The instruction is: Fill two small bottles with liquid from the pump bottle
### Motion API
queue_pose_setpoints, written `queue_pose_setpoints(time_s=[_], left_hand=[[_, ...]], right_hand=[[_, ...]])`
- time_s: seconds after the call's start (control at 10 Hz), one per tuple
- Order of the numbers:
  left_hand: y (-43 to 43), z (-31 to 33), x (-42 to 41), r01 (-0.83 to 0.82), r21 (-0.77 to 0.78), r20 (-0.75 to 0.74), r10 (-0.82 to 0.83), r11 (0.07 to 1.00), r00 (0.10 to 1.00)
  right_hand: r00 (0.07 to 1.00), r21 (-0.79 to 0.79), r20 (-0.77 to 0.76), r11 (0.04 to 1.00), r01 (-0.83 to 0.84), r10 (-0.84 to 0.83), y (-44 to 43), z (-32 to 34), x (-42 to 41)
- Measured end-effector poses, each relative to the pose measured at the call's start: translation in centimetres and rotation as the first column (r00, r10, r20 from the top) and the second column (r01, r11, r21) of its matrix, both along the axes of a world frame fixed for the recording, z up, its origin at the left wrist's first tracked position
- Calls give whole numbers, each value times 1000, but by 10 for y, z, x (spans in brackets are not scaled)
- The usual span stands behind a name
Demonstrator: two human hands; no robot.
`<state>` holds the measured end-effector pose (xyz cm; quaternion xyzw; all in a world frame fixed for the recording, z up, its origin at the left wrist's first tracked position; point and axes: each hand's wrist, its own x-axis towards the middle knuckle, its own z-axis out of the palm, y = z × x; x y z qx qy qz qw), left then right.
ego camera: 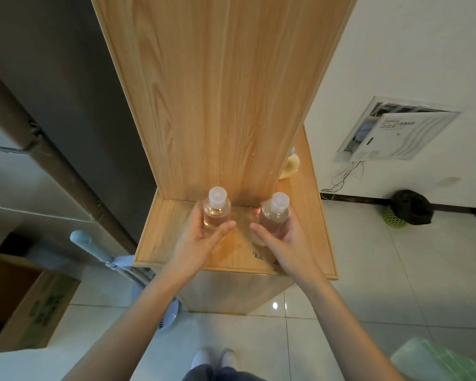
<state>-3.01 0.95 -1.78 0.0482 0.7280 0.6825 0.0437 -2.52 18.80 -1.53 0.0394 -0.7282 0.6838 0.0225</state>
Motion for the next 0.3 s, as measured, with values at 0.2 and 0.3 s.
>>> queue_pose_setpoints(time_s=[0.2,0.3], left_hand=[[0,0,-1,-8,-45,-2,8,999,1000],[-3,1,4,-44,-36,11,45,998,999]], right_hand=[[1000,49,22,999,-9,8,-1,-9,-1],[1000,42,12,999,-3,3,5,-12,4]])
